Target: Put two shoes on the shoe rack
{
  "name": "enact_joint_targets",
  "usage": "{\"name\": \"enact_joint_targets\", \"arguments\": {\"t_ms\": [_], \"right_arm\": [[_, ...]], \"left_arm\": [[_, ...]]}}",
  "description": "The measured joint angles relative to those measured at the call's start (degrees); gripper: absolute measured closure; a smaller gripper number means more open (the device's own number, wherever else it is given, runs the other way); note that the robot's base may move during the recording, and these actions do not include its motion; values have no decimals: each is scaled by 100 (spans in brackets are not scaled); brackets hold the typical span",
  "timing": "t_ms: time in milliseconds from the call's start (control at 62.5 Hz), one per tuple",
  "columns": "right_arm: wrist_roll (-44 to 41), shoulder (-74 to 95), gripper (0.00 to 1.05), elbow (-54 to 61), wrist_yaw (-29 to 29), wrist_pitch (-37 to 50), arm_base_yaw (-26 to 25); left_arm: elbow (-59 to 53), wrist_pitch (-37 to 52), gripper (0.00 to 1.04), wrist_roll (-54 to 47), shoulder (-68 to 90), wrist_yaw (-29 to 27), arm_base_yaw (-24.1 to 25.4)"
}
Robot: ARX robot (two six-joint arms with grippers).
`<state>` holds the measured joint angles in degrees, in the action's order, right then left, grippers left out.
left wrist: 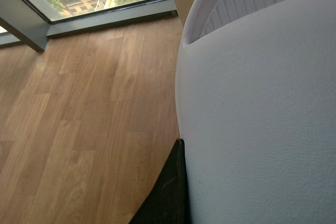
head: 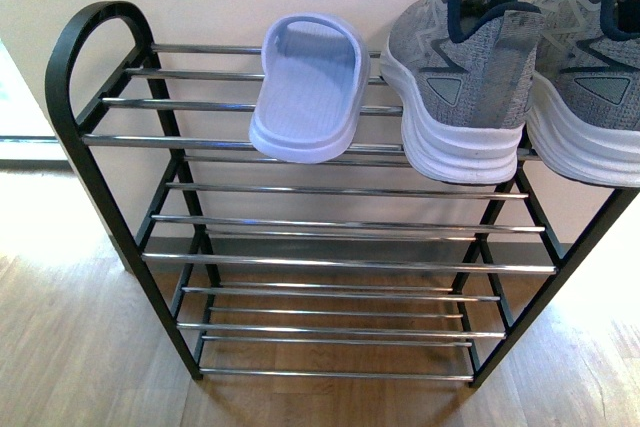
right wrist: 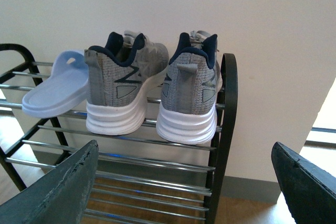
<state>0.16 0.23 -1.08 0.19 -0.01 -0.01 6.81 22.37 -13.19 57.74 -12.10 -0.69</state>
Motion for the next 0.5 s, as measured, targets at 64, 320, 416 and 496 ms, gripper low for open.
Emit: {"name": "enact_joint_targets", "arguments": {"t_ms": [64,320,416,496], "right_arm": [[0,0,9,0,0,0,2],[0,-2,9,0,-2,0,2],[0,0,9,0,0,0,2],[0,0,9,0,-2,0,2]], "left_arm": [[0,0,103,0,0,2,0],[-278,1436,103,590,96,-748,-413],[136,1167,103,949,-236,-1207,-1174],[675,756,103,1147,-157,-1425,-1843]]}}
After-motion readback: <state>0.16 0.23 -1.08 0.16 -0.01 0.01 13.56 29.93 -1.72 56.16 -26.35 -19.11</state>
